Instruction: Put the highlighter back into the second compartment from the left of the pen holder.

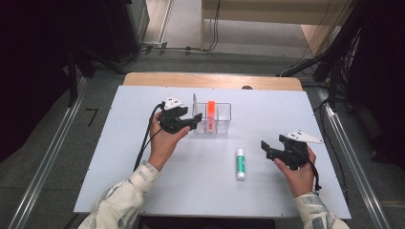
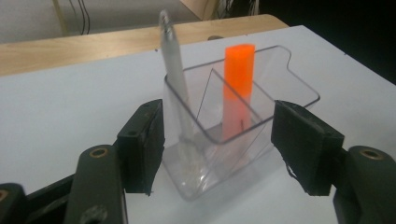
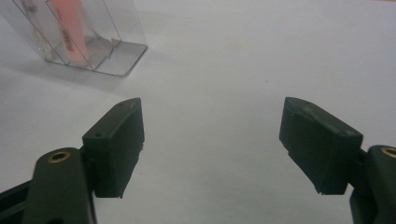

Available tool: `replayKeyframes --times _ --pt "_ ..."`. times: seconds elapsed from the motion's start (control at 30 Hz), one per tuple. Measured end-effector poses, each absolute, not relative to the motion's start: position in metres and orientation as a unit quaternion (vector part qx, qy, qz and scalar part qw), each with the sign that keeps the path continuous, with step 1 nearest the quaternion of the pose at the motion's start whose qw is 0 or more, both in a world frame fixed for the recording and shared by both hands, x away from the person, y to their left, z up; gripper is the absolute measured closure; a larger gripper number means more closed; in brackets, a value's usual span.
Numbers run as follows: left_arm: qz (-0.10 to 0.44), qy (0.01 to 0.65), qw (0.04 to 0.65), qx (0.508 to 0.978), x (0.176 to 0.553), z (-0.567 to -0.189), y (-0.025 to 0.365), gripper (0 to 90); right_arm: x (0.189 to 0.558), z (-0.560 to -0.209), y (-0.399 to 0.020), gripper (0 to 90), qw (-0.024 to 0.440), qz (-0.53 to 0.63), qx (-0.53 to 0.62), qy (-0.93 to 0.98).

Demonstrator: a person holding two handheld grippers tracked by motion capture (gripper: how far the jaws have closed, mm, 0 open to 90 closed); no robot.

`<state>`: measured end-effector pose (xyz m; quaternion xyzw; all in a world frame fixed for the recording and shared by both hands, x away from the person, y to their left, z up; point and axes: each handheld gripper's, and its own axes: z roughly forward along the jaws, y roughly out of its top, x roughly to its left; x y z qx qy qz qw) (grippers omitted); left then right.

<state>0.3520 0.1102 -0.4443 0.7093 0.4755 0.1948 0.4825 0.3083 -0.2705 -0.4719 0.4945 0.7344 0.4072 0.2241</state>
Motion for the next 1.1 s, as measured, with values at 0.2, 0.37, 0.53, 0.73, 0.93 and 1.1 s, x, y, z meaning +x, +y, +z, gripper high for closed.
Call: replayKeyframes --times 0.2,0.37,0.53,0.73,0.93,1.1 --pt "0.195 0.486 0.474 0.707 0.341 -0.453 0.125 33.4 0.308 -0.472 -0.269 19.8 0.222 0.409 0.493 0.735" --pt "0.2 0.497 0.468 0.703 0.33 -0.462 0.139 31.9 0.307 -0.473 -0.267 19.7 0.219 0.408 0.492 0.737" --pt "0.201 0.512 0.462 0.696 0.321 -0.47 0.155 30.3 0.305 -0.473 -0.263 19.7 0.218 0.408 0.489 0.74" --pt "0.196 0.523 0.447 0.699 0.312 -0.479 0.169 28.7 0.304 -0.474 -0.259 19.7 0.214 0.406 0.487 0.743" --pt "0.199 0.531 0.443 0.695 0.305 -0.484 0.181 28.2 0.302 -0.474 -0.257 19.7 0.212 0.406 0.486 0.745" --pt "0.199 0.538 0.44 0.691 0.303 -0.487 0.186 28.2 0.301 -0.476 -0.253 19.7 0.207 0.404 0.483 0.749"
